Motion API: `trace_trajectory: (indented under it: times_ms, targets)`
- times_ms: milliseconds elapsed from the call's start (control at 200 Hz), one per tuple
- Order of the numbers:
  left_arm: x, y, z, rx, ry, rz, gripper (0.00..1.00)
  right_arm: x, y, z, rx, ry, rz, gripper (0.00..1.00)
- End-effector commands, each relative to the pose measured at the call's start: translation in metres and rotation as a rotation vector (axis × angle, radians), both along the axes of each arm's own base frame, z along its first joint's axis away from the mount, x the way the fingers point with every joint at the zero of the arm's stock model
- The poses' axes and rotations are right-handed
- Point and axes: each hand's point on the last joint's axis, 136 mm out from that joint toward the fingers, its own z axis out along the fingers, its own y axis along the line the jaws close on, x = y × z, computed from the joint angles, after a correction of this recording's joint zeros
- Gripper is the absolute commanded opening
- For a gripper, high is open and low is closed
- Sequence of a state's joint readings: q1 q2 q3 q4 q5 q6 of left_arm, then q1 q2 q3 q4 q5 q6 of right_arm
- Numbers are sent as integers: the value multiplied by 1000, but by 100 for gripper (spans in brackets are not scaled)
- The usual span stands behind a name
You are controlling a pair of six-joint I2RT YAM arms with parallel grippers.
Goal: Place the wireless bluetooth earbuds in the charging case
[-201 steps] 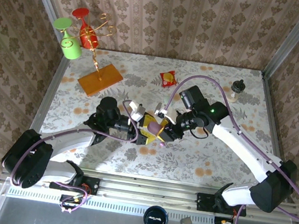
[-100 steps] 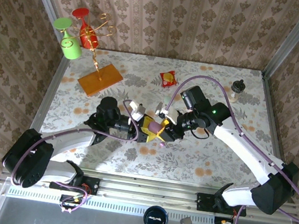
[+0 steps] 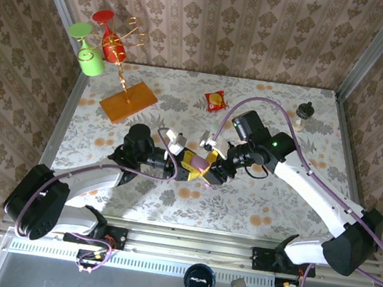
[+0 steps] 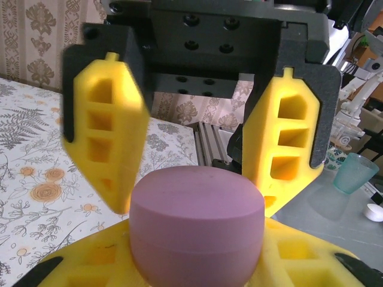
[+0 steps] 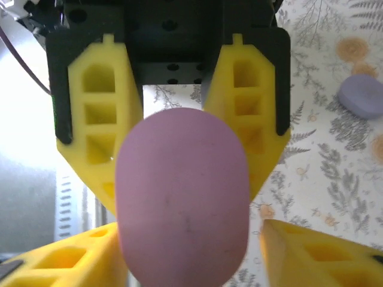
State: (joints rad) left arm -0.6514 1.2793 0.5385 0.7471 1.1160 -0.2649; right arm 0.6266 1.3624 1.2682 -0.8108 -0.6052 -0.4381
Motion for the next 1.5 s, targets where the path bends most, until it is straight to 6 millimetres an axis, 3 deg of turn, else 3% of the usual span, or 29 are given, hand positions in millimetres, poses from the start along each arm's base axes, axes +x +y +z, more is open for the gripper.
trace_trajectory:
  times_ms: [0,295,660,845,970,1135,1330,1495]
  targets:
    - [-4,1,8,-38,-65,-29,30,12,-4,12,36,-17,-78,68]
    - [-3,2,6,-40,-82,-26,30,34,-14,17,62,11,-196,71]
    - [2,0,5,-39,-89,3,29,37,-18,32,130,5,-227,71]
    - [24,1,2,1,-10,109,28,58,-23,35,155,-7,-328,69]
    - [41,7,4,8,26,193,21,55,-19,42,195,10,-307,69]
    - [50,17,4,-3,-1,286,22,52,-17,57,265,1,-311,69]
    - [54,27,1,18,-81,368,23,69,-35,58,311,-18,-477,69]
    - [58,36,0,-7,-194,433,27,100,-68,37,327,-1,-772,70]
